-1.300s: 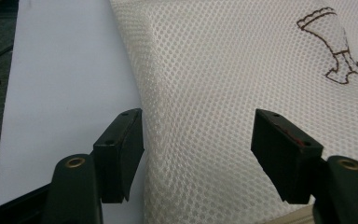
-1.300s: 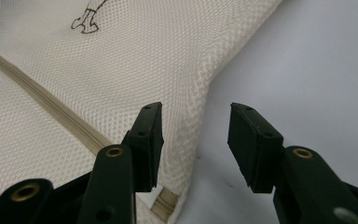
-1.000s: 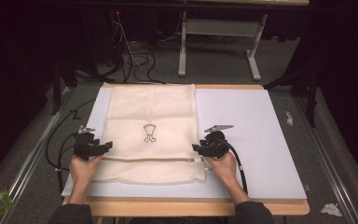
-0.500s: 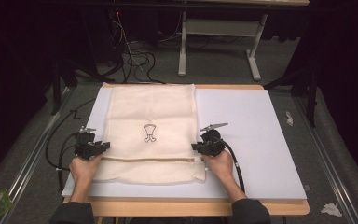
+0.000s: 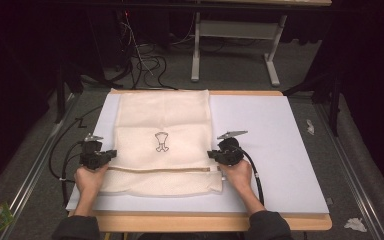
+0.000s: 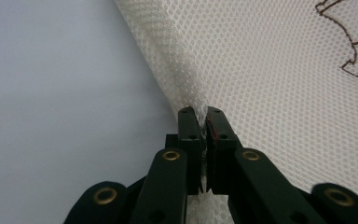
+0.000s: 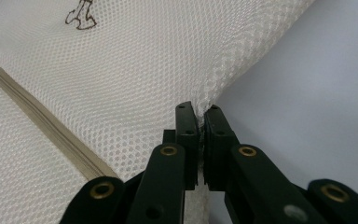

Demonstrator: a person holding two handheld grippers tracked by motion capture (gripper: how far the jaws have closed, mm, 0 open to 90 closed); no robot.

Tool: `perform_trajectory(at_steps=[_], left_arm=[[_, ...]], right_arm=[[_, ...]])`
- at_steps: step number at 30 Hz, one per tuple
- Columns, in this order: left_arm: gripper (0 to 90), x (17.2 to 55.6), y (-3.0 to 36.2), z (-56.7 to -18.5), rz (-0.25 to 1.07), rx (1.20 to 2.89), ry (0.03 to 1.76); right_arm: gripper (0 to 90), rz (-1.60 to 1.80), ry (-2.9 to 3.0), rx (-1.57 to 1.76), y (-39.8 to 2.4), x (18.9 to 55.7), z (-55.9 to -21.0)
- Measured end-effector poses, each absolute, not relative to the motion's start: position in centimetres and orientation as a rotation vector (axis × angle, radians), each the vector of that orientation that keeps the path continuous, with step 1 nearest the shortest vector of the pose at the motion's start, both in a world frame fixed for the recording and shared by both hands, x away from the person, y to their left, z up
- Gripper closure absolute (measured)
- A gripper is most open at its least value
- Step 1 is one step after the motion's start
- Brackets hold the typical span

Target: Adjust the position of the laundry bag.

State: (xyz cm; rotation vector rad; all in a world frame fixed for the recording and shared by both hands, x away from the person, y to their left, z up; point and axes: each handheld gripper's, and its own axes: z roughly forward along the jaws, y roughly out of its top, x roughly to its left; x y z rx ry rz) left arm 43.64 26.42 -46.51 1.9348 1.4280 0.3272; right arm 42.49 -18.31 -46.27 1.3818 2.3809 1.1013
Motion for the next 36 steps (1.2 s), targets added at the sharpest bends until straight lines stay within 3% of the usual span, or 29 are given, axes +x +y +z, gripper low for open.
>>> perform_trajectory(at_steps=[36], left_arm=[[86.7,44.0,22.4,-44.3,0.321,1.900,1.284]], right_arm=[[88.5,1.208,2.186,1.421,-23.9,41.0,-44.4]])
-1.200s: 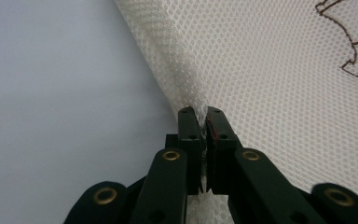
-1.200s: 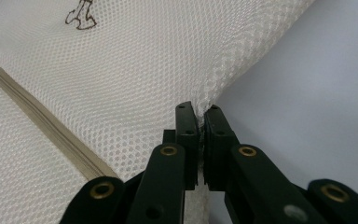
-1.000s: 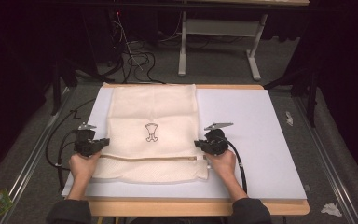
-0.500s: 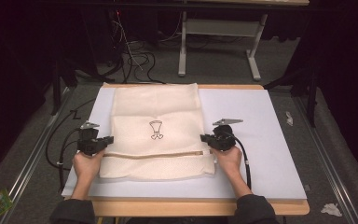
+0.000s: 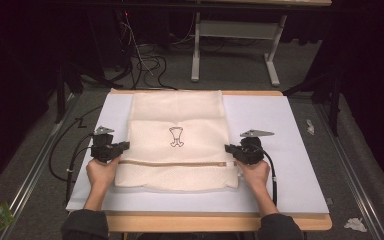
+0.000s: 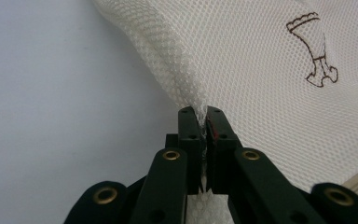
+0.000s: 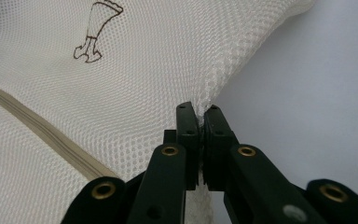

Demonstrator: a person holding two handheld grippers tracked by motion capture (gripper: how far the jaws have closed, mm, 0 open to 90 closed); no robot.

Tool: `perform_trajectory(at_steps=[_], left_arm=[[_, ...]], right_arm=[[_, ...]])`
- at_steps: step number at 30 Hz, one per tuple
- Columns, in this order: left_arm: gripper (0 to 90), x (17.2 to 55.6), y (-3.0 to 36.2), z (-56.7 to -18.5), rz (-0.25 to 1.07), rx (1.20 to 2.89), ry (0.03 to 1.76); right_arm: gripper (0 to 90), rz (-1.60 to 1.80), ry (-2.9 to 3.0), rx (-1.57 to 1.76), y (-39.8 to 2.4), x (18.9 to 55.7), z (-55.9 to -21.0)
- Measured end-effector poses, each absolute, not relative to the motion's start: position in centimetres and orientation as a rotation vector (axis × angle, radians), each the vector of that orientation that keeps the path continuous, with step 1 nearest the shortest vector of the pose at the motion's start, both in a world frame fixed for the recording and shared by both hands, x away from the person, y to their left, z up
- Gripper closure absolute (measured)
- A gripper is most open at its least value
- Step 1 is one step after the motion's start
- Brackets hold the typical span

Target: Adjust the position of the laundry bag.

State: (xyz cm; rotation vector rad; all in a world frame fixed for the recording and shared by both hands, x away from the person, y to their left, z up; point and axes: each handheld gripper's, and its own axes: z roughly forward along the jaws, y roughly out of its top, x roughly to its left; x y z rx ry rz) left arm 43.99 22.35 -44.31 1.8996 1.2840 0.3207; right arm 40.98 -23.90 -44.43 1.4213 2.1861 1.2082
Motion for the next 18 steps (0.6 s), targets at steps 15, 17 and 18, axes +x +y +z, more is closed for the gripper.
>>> perform_trajectory(at_steps=[15,17,18], left_arm=[[86.5,45.4,20.4,-44.2,0.243,1.877,1.271],[86.5,45.8,19.9,-44.1,0.229,1.888,1.268],[86.5,45.8,19.8,-44.1,0.222,1.884,1.263]], right_arm=[[88.5,1.268,2.137,1.455,-26.9,41.0,-44.1],[88.5,1.266,2.135,1.473,-27.3,41.1,-44.4],[88.4,1.262,2.132,1.502,-27.6,41.2,-44.5]])
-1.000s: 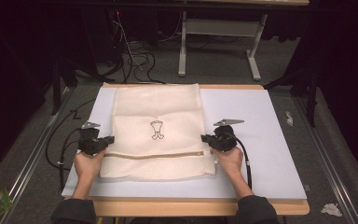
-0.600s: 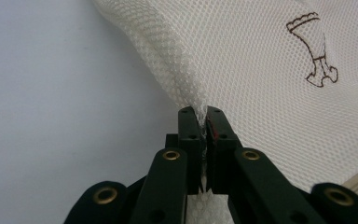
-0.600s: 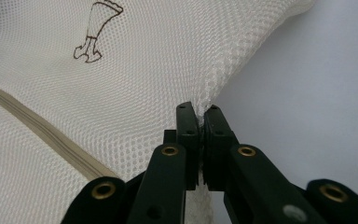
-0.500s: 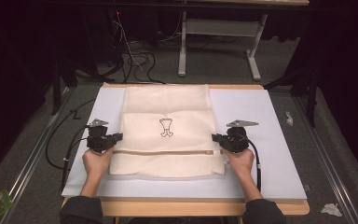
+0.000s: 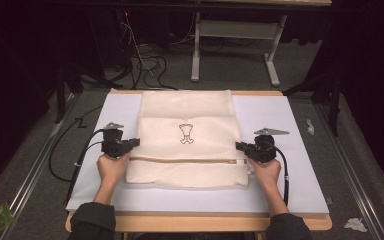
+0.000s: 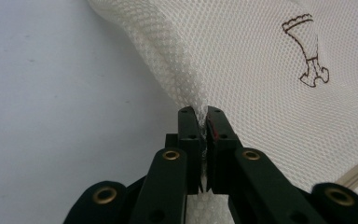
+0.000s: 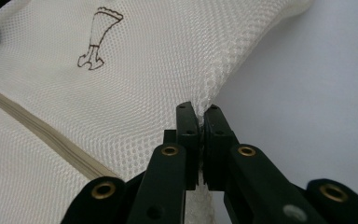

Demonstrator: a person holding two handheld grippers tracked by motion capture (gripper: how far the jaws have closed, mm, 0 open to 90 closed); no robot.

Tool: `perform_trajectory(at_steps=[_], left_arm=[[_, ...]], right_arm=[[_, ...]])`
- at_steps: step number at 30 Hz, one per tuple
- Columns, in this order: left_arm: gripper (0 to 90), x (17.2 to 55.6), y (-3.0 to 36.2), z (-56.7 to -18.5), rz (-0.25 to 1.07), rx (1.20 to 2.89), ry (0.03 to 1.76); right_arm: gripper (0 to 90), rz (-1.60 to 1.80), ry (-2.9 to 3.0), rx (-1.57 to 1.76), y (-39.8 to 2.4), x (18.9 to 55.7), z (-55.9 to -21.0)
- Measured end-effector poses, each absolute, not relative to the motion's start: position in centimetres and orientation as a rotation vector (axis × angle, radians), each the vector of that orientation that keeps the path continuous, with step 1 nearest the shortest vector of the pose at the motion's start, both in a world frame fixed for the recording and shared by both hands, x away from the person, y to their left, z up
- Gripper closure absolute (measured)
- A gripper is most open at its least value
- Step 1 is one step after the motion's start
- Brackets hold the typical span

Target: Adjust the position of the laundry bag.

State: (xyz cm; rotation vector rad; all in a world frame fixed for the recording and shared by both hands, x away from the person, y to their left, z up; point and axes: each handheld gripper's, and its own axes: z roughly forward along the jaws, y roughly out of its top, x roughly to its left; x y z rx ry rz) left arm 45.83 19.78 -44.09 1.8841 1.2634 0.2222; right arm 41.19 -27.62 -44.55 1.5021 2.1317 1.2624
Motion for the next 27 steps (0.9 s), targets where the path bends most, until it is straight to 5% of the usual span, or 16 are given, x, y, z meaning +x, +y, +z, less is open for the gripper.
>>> perform_trajectory(at_steps=[27], left_arm=[[85.3,45.9,17.5,-44.3,0.207,1.901,1.219]], right_arm=[[88.2,1.126,2.142,1.486,-30.2,41.2,-43.8]])
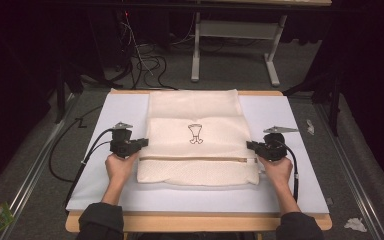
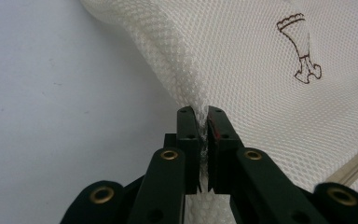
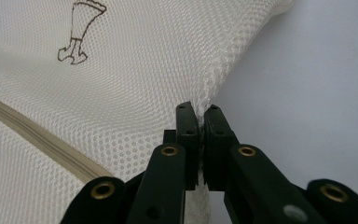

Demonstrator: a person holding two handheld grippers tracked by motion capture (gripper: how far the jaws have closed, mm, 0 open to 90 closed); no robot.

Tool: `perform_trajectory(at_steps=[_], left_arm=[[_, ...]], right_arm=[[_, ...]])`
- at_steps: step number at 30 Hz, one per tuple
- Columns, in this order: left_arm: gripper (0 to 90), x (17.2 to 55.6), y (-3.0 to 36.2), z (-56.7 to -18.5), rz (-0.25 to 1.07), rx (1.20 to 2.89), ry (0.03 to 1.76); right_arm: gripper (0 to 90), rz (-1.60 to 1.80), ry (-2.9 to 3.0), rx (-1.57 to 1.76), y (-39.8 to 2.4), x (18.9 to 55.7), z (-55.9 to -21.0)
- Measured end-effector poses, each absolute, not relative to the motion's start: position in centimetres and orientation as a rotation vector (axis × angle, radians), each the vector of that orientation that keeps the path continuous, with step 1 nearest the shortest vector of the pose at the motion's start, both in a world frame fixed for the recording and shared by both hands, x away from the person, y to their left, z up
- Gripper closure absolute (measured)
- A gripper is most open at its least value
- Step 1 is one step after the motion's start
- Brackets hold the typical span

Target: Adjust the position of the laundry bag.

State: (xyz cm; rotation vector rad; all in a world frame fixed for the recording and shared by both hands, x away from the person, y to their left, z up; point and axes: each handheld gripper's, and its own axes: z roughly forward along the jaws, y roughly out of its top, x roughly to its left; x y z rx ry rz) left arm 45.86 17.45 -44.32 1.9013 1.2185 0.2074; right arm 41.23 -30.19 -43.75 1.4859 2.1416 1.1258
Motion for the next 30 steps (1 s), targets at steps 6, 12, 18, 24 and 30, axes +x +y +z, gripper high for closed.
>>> perform_trajectory(at_steps=[6,12,18,24,30], left_arm=[[85.2,45.8,16.5,-44.4,0.181,1.925,1.197],[84.5,45.4,16.0,-44.8,0.196,1.967,1.205],[82.6,44.9,15.8,-44.9,0.207,2.010,1.207],[77.7,44.2,15.2,-45.7,0.282,2.045,1.181],[70.5,43.3,15.4,-45.7,0.346,2.043,1.138]], right_arm=[[88.1,1.117,2.135,1.503,-31.3,40.7,-43.6],[87.8,1.113,2.155,1.503,-31.6,40.2,-44.0],[86.9,1.107,2.170,1.536,-31.6,39.7,-44.7],[83.8,1.103,2.150,1.559,-31.4,39.4,-45.8],[81.3,1.048,2.147,1.539,-30.9,38.6,-45.7]])
